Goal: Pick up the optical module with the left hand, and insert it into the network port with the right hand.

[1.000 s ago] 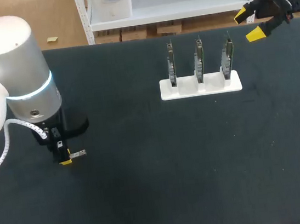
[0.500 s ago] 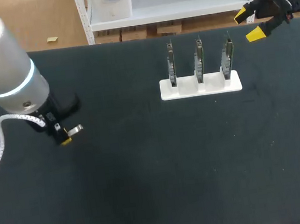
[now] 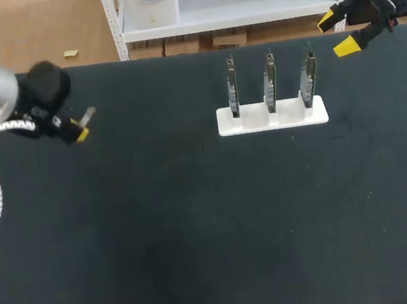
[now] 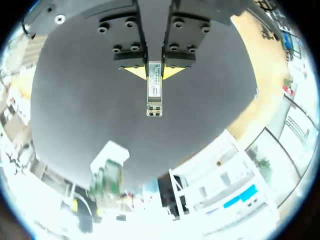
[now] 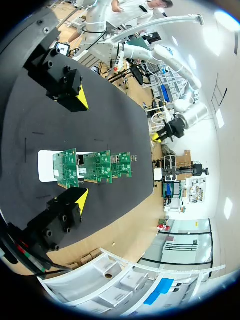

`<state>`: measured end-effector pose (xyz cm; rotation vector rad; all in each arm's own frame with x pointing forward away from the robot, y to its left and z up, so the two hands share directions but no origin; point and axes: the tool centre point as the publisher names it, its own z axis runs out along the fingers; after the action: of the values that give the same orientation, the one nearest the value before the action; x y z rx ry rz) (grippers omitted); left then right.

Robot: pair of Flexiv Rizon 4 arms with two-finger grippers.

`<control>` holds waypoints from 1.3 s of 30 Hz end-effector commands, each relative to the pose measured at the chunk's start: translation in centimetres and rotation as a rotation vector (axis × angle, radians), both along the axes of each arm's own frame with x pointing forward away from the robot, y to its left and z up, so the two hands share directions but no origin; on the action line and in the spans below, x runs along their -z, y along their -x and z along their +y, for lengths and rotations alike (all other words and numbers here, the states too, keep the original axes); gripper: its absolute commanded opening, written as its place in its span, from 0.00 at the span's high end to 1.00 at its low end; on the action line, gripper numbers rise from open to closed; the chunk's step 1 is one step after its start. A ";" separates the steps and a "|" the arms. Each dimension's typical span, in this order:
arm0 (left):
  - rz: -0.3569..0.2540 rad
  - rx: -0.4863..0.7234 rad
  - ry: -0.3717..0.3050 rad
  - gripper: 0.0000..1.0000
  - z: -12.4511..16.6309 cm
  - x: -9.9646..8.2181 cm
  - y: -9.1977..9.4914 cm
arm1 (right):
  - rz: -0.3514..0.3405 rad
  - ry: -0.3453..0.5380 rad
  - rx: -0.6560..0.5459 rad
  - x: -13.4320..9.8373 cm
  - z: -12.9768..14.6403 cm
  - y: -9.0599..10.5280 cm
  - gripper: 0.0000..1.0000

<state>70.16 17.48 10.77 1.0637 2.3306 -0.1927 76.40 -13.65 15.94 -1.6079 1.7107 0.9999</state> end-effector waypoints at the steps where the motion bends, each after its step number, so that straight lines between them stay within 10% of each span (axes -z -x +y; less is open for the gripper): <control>1: -0.114 0.003 0.135 1.00 -1.1 -1.9 -1.8 | -0.001 0.000 0.001 0.0 0.0 0.1 0.00; 20: -0.348 0.307 0.453 1.00 -15.5 -11.7 -12.8 | -0.001 0.000 0.001 0.0 0.0 0.1 0.00; 39: -0.273 0.677 0.799 1.00 -30.3 -14.5 -14.1 | -0.001 0.000 0.001 0.0 0.0 0.1 0.00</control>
<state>82.49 -9.25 26.33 1.2067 1.4423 -0.9268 76.40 -13.64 15.94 -1.6079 1.7107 0.9999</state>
